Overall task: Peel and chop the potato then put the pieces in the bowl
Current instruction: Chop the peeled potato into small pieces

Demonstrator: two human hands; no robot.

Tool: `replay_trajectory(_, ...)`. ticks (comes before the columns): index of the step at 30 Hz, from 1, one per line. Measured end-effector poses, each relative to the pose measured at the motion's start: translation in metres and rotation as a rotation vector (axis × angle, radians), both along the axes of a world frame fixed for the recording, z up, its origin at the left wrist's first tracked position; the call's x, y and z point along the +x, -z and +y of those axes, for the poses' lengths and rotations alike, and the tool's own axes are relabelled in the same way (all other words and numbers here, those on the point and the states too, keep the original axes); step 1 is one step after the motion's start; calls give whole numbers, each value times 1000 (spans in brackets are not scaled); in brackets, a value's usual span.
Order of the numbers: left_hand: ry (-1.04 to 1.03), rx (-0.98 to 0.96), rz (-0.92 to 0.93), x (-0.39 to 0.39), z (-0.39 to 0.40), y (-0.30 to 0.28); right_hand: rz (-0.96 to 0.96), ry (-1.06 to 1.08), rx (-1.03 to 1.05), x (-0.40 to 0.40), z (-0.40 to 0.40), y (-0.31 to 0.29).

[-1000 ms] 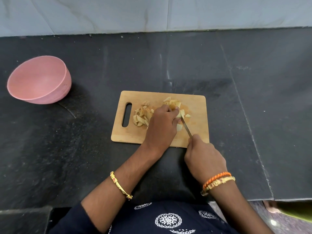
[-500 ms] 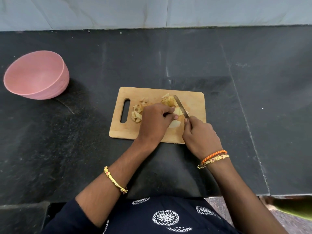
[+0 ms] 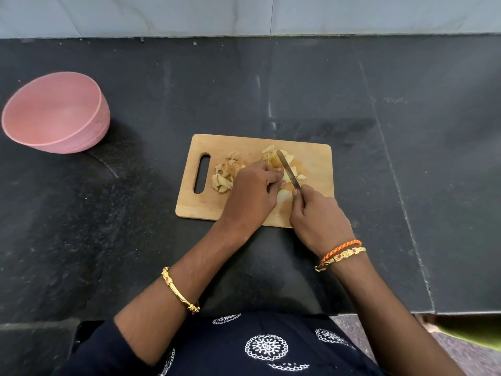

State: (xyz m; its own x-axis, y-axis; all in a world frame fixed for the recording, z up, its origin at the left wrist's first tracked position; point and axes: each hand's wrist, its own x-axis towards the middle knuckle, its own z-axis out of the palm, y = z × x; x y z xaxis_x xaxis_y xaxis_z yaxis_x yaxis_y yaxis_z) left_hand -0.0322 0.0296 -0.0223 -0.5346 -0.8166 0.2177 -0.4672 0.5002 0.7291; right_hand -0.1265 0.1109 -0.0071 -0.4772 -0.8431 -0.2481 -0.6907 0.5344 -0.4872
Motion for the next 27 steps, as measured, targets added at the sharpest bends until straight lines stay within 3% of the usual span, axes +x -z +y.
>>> replay_trajectory(16, 2, -142, 16, 1, 5, 12, 108, 24, 166, 7, -4, -4)
replay_trajectory(27, -30, -166, 28, -1, 8, 15, 53, 9, 232, 9, 41, -13)
